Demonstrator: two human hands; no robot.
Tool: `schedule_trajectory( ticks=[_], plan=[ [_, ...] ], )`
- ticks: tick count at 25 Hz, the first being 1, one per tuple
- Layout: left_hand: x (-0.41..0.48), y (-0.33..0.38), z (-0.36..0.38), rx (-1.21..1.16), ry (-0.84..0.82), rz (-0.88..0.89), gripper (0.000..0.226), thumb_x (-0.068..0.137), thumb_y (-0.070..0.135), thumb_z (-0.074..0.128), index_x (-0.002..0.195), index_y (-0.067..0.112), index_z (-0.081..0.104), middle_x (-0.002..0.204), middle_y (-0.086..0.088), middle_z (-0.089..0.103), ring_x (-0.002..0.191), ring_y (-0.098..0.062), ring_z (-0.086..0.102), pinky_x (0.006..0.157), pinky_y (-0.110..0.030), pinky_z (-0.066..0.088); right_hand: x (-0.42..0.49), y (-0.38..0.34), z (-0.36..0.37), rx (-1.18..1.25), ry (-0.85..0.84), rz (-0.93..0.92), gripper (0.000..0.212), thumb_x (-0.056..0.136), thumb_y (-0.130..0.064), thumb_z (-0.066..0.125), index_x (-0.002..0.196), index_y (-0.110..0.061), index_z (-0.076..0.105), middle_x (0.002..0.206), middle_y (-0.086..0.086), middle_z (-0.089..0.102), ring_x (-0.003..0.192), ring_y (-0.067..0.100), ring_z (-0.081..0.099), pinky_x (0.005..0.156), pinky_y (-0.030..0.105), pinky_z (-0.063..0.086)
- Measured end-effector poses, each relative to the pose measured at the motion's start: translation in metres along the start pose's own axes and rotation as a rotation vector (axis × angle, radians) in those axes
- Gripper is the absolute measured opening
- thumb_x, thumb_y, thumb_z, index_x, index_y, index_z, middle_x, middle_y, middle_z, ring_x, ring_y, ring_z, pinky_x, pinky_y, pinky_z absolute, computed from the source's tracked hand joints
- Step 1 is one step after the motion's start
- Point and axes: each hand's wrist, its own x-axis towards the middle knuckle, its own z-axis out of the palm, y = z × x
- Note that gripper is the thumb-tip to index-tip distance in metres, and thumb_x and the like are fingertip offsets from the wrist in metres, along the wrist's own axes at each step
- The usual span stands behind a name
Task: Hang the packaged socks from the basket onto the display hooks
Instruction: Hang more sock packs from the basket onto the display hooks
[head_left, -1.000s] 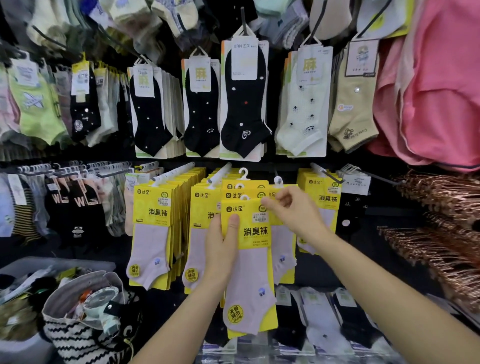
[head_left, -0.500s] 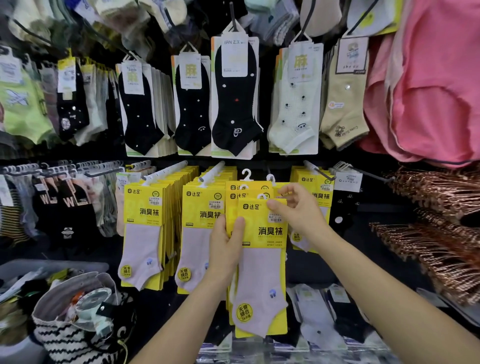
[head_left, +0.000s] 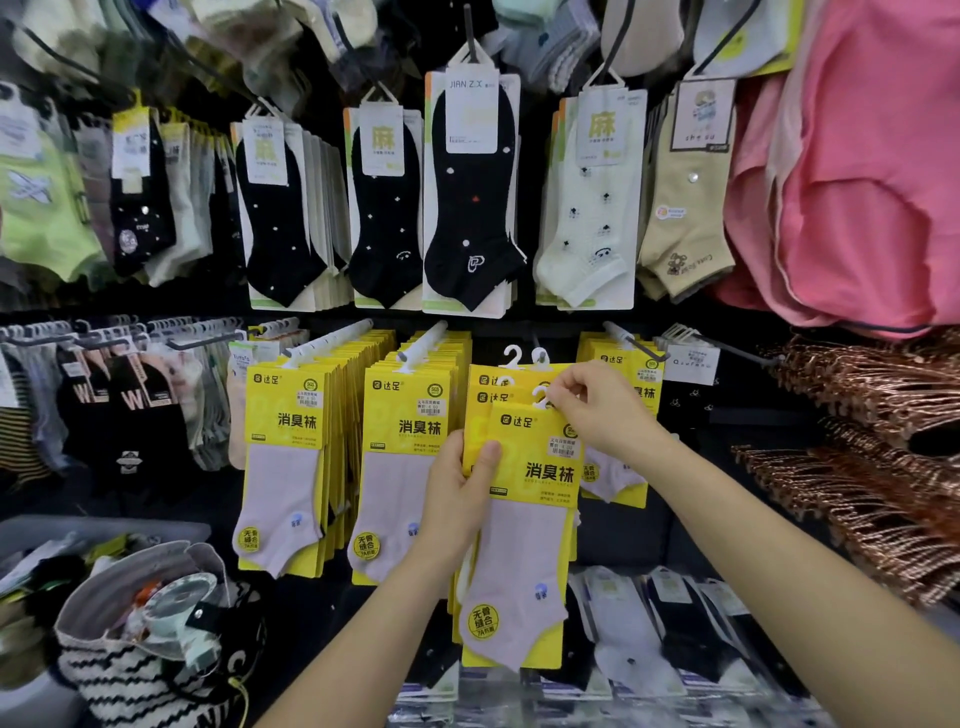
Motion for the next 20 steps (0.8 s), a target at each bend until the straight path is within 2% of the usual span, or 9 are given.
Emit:
schedule_trajectory(
  ticks=[3, 5, 7, 10, 13, 17, 20],
  plan=[
    [-0.001, 0.0, -0.006, 0.034, 0.061, 0.004, 0.012, 0.098, 0.023, 0.045, 0.096, 0.021, 0.056, 0.089, 0.01, 0.062, 0.077, 0.006, 0.058, 0.066, -0.012, 0.047, 0.007, 0.001, 0.0, 0.043, 0.022, 0.037, 0.029, 0.093, -0.018, 0.05, 0.064, -0.022, 0.051, 0.072, -0.006, 0.048, 0.069, 0.008, 0.043, 0.064, 0.026, 0.035],
    [-0.002, -0.002, -0.019, 0.061, 0.173, 0.039, 0.017, 0.099, 0.025, 0.041, 0.087, 0.023, 0.053, 0.08, 0.007, 0.056, 0.068, 0.0, 0.051, 0.063, -0.017, 0.042, 0.017, 0.001, -0.003, 0.092, 0.073, 0.076, 0.028, 0.093, -0.017, 0.05, 0.066, -0.022, 0.052, 0.066, -0.007, 0.049, 0.061, 0.009, 0.044, 0.058, 0.025, 0.035],
    [-0.003, 0.0, -0.036, 0.059, 0.274, 0.065, 0.019, 0.099, 0.024, 0.042, 0.084, 0.025, 0.053, 0.079, 0.006, 0.057, 0.068, -0.004, 0.051, 0.061, -0.017, 0.043, 0.028, 0.005, -0.007, 0.153, 0.12, 0.132, 0.025, 0.094, -0.019, 0.05, 0.069, -0.019, 0.055, 0.067, -0.004, 0.05, 0.061, 0.011, 0.043, 0.058, 0.025, 0.036],
    [-0.001, -0.001, -0.057, 0.079, 0.354, 0.081, 0.019, 0.098, 0.023, 0.044, 0.082, 0.028, 0.053, 0.078, 0.01, 0.059, 0.067, 0.004, 0.054, 0.061, -0.017, 0.045, 0.04, 0.011, -0.009, 0.186, 0.157, 0.186, 0.022, 0.095, -0.022, 0.05, 0.076, -0.013, 0.058, 0.063, -0.001, 0.047, 0.06, 0.013, 0.042, 0.053, 0.025, 0.033],
    [0.0, -0.001, -0.063, 0.081, 0.35, 0.061, 0.017, 0.097, 0.024, 0.045, 0.083, 0.028, 0.054, 0.081, 0.011, 0.06, 0.069, 0.009, 0.056, 0.061, -0.015, 0.043, 0.049, 0.014, -0.003, 0.133, 0.157, 0.202, 0.025, 0.094, -0.02, 0.05, 0.072, -0.013, 0.058, 0.057, -0.003, 0.043, 0.055, 0.013, 0.039, 0.053, 0.026, 0.032],
    [0.0, 0.0, -0.067, 0.092, 0.32, 0.062, 0.017, 0.097, 0.023, 0.047, 0.082, 0.026, 0.056, 0.08, 0.011, 0.063, 0.067, 0.01, 0.057, 0.058, -0.007, 0.045, 0.058, 0.012, 0.015, -0.004, 0.112, 0.199, 0.027, 0.092, -0.018, 0.051, 0.079, 0.002, 0.064, 0.065, 0.005, 0.052, 0.064, 0.022, 0.047, 0.061, 0.03, 0.039],
    [-0.001, 0.0, -0.059, 0.084, 0.282, 0.068, 0.015, 0.096, 0.024, 0.048, 0.086, 0.024, 0.06, 0.082, 0.008, 0.067, 0.072, 0.004, 0.06, 0.062, -0.013, 0.048, 0.053, 0.011, 0.01, -0.081, 0.211, 0.195, 0.025, 0.089, -0.018, 0.053, 0.081, 0.001, 0.067, 0.072, 0.009, 0.062, 0.07, 0.025, 0.055, 0.068, 0.035, 0.047]
  ],
)
